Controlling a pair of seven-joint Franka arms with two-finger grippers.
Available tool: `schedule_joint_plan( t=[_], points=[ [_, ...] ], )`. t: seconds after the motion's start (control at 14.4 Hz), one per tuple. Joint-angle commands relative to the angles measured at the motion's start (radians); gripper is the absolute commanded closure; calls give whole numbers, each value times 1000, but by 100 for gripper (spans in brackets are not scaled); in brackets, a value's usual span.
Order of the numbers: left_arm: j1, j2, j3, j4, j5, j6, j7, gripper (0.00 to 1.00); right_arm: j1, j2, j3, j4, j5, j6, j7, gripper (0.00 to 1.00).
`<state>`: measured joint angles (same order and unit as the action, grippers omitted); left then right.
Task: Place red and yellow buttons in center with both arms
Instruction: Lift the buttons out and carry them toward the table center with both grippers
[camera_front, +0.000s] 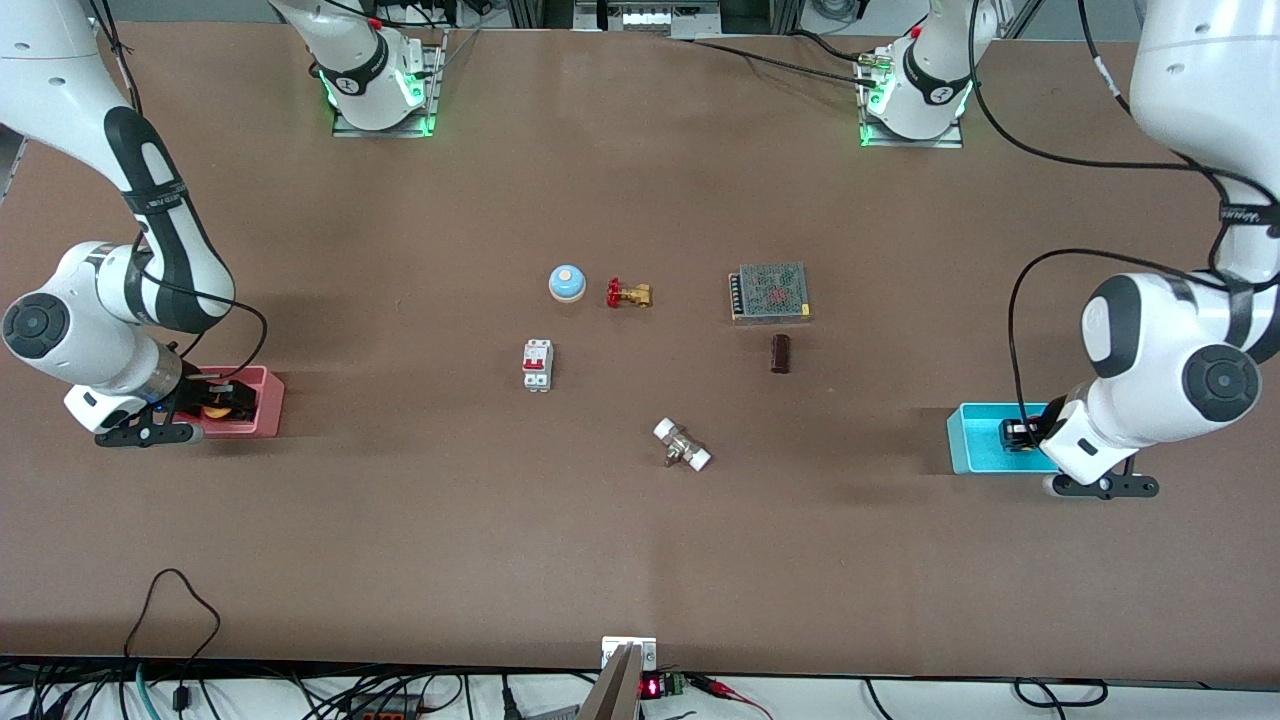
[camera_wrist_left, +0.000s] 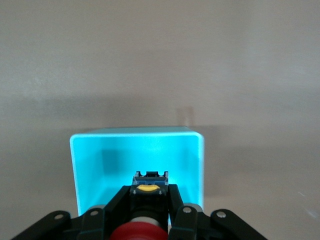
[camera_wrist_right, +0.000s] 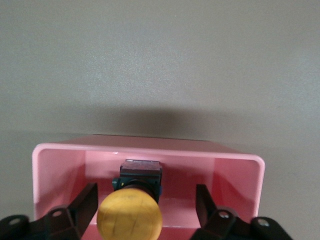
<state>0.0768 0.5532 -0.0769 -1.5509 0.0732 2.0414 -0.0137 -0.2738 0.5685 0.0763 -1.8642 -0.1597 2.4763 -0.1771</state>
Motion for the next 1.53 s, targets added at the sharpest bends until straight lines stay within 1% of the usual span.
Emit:
schedule_joint_plan(
  t=[0.0, 0.07, 0.14, 0.21, 0.35, 0.49, 0.63, 0.7, 0.83, 0.9, 1.04, 1.11, 1.18, 1.25, 1.32, 1.39, 1.46],
  points=[
    [-116, -1, 2, 69, 2, -86, -99, 73, -12, -1, 10, -4, -11, 6, -19, 59],
    [-176, 1, 2, 71, 0, -86, -183, 73, -12, -1, 10, -4, -11, 6, -19, 68],
    [-218, 8, 2, 71, 2, -83, -248, 73, -12, -1, 10, -4, -11, 6, -25, 74],
    [-250, 40, -1, 74, -4, -75, -285, 72, -12, -1, 10, -4, -11, 6, -30, 77],
    [-320, 117, -1, 133, -58, -49, -328, 72, -10, -2, 10, 0, -11, 1, -30, 78],
    [-353, 177, 0, 152, -88, 11, -368, 73, -10, -27, 11, 10, -9, -51, -42, 78],
    [-390, 224, 2, 146, -81, 133, -385, 72, -4, -105, 14, 11, -8, -152, -48, 78],
    [-390, 235, 3, 140, -76, 163, -388, 72, 1, -158, 23, 14, 0, -237, -44, 78],
    [-388, 254, 8, 137, -75, 169, -390, 72, 17, -232, 54, 49, 26, -408, -26, 78],
    [-384, 263, 8, 137, -85, 181, -393, 71, 40, -264, 68, 57, 57, -472, 25, 78],
    [-387, 268, 9, 133, -84, 207, -397, 69, 94, -288, 111, 51, 65, -534, 173, 78],
    [-385, 269, 9, 132, -79, 206, -400, 63, 125, -283, 137, 46, 63, -531, 256, 78],
    [-385, 271, 9, 124, -73, 207, -400, 38, 161, -266, 140, 42, 65, -519, 304, 78],
    [-385, 272, 11, 121, -73, 209, -400, 13, 200, -244, 140, 33, 65, -476, 341, 78],
    [-384, 272, 11, 120, -73, 209, -400, 6, 223, -222, 140, 14, 62, -417, 370, 78],
    [-384, 272, 11, 120, -73, 209, -400, 0, 243, -196, 140, 2, 59, -369, 379, 78],
    [-382, 271, 11, 120, -73, 209, -400, 0, 258, -170, 140, -7, 52, -335, 395, 78]
  ],
)
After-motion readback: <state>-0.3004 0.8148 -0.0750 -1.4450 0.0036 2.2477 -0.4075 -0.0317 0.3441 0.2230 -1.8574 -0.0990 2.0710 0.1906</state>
